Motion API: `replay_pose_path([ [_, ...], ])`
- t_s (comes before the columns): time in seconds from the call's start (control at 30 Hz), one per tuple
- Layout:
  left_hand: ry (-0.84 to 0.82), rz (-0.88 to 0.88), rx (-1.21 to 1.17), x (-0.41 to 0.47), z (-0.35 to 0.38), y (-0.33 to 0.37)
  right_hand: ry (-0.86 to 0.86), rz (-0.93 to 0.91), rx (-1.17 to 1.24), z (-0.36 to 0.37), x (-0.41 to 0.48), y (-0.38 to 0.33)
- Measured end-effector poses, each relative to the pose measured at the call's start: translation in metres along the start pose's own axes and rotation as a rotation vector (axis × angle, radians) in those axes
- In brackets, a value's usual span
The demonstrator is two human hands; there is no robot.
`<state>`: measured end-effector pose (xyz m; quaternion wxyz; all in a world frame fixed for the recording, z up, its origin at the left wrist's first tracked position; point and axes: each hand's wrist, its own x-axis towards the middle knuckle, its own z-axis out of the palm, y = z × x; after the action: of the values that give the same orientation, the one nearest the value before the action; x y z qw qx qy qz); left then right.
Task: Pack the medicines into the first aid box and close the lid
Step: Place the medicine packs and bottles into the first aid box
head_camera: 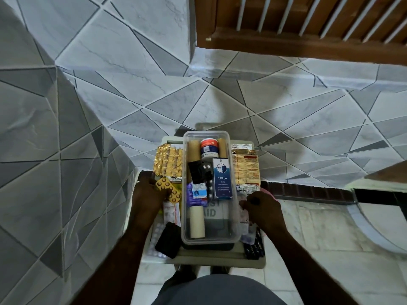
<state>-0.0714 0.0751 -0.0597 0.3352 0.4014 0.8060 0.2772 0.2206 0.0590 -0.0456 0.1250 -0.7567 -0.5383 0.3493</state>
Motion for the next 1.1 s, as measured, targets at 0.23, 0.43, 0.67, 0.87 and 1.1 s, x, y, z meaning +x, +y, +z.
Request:
replay_pose_path([
  [0.23, 0.059, -0.058, -0.231, 0.005, -0.007, -0.004, 0.062, -0.020, 0.085, -0.027, 0.005, 0.002],
  [0.43, 0.068, -0.054, -0.496, 0.000, -0.035, 0.007, 0.216, -0.149, 0.173, -0.060, -0.009, -0.026],
  [0.67, -0.185, 0.057, -0.470, -0.031, -0.047, 0.048, 0.065, -0.279, 0.106, -0.054, -0.021, -0.054],
  [0.87, -0.371, 0.138, -0.131, -0.064, -0.005, 0.058, -0.114, -0.324, -0.066, -0.031, -0.029, -0.056],
  [1.1, -0.347, 0.262, 0.203, -0.078, 0.029, 0.055, -0.143, -0.409, -0.273, -0.012, -0.034, -0.056],
])
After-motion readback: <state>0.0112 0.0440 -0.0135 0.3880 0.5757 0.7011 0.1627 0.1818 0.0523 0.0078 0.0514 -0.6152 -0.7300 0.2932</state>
